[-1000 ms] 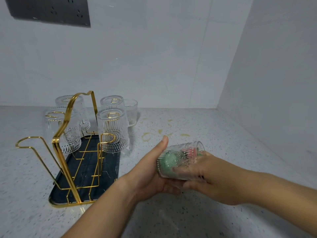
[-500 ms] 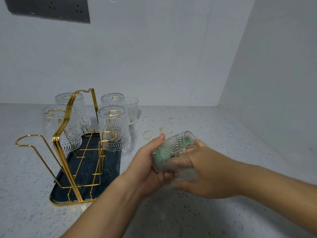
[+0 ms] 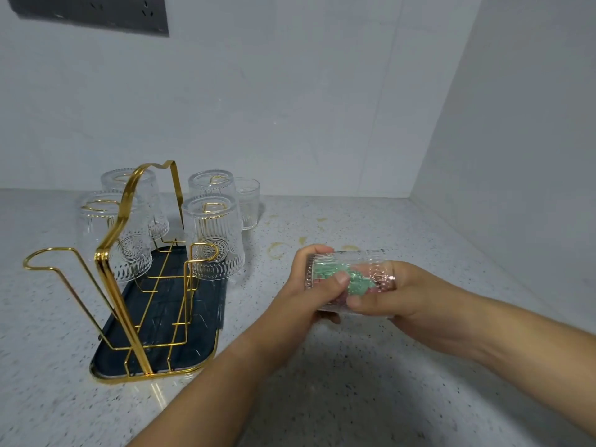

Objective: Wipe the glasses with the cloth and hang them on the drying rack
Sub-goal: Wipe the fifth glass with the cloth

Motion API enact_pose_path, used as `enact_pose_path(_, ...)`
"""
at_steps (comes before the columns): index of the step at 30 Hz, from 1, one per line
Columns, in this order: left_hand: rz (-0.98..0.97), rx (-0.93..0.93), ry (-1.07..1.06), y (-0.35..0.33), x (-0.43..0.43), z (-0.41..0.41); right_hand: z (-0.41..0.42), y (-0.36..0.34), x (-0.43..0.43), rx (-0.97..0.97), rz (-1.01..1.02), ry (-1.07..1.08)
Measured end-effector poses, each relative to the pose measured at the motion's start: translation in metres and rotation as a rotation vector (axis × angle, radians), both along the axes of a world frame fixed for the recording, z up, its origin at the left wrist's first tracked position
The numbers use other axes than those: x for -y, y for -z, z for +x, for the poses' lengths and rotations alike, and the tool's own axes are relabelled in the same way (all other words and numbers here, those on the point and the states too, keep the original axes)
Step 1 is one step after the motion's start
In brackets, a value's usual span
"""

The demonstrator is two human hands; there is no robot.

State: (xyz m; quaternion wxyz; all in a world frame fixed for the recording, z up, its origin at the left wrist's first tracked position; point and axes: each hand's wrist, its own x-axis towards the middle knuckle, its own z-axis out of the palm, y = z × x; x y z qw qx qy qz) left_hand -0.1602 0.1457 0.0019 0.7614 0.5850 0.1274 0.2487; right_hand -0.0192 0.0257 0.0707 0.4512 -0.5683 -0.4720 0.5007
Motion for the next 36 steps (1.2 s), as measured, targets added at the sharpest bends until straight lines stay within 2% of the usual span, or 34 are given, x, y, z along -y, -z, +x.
enact_pose_path(1, 0.025, 0.012, -0.043, 0.002, 0.000, 0.001, -0.003, -0.001, -0.001, -0.037, -0.001, -0.008)
enact_pose_path(2, 0.012, 0.033, -0.073, 0.002, 0.001, 0.000, -0.007, -0.001, -0.001, 0.006, 0.005, -0.027)
enact_pose_path(3, -0.039, 0.042, -0.083, 0.000, 0.001, -0.001, -0.010, 0.000, -0.001, 0.137, 0.024, -0.052)
enact_pose_path(5, -0.178, 0.012, -0.054, -0.006, 0.002, -0.003, -0.015, 0.000, 0.000, 0.586, 0.097, -0.148)
enact_pose_path(8, -0.310, -0.105, 0.065, -0.015, -0.001, -0.006, -0.008, 0.003, -0.001, 1.432, 0.242, -0.371)
enact_pose_path(9, -0.324, -0.126, 0.096, -0.015, -0.002, -0.006, -0.004, 0.005, -0.002, 1.597, 0.263, -0.411)
enact_pose_path(10, -0.331, -0.139, 0.121, -0.016, -0.003, -0.006, 0.000, 0.005, -0.002, 1.660, 0.287, -0.414)
enact_pose_path(11, -0.310, -0.151, 0.140, -0.016, -0.003, -0.006, 0.003, 0.006, -0.002, 1.627, 0.310, -0.394)
enact_pose_path(15, -0.251, -0.178, 0.222, -0.010, -0.001, -0.004, 0.001, 0.013, 0.001, 1.206, 0.377, -0.271)
enact_pose_path(17, -0.211, -0.159, 0.207, -0.007, -0.001, -0.001, -0.003, 0.012, 0.003, 0.861, 0.214, -0.178)
enact_pose_path(20, -0.125, -0.073, 0.056, 0.000, 0.000, 0.001, -0.004, 0.005, 0.001, 0.278, 0.015, -0.034)
enact_pose_path(22, -0.007, -0.017, -0.015, 0.003, 0.002, 0.001, -0.003, 0.004, 0.000, 0.017, 0.004, 0.018)
enact_pose_path(23, 0.025, 0.006, -0.044, 0.004, 0.003, 0.000, -0.004, 0.004, 0.000, -0.044, 0.010, 0.015)
enact_pose_path(24, 0.019, 0.024, -0.075, 0.004, 0.003, 0.000, -0.006, 0.006, 0.000, -0.031, 0.012, -0.004)
enact_pose_path(25, -0.035, 0.034, -0.103, 0.003, 0.003, 0.000, -0.008, 0.007, 0.000, 0.077, 0.019, -0.031)
enact_pose_path(26, -0.125, 0.030, -0.111, 0.000, 0.004, 0.001, -0.009, 0.008, 0.002, 0.272, 0.044, -0.071)
enact_pose_path(28, -0.284, -0.015, -0.069, -0.006, 0.003, 0.001, -0.010, 0.009, 0.002, 0.789, 0.125, -0.207)
enact_pose_path(30, -0.335, -0.110, 0.014, -0.012, -0.001, -0.002, -0.008, 0.007, 0.002, 1.316, 0.239, -0.347)
enact_pose_path(31, -0.351, -0.154, 0.069, -0.014, -0.003, -0.004, -0.005, 0.007, 0.002, 1.481, 0.250, -0.402)
enact_pose_path(32, -0.361, -0.191, 0.121, -0.015, -0.004, -0.007, -0.003, 0.007, 0.001, 1.557, 0.242, -0.434)
enact_pose_path(33, -0.362, -0.223, 0.169, -0.015, -0.005, -0.007, 0.000, 0.007, 0.001, 1.548, 0.237, -0.430)
enact_pose_path(36, -0.325, -0.218, 0.273, -0.011, -0.003, -0.004, 0.002, 0.013, 0.002, 1.258, 0.233, -0.317)
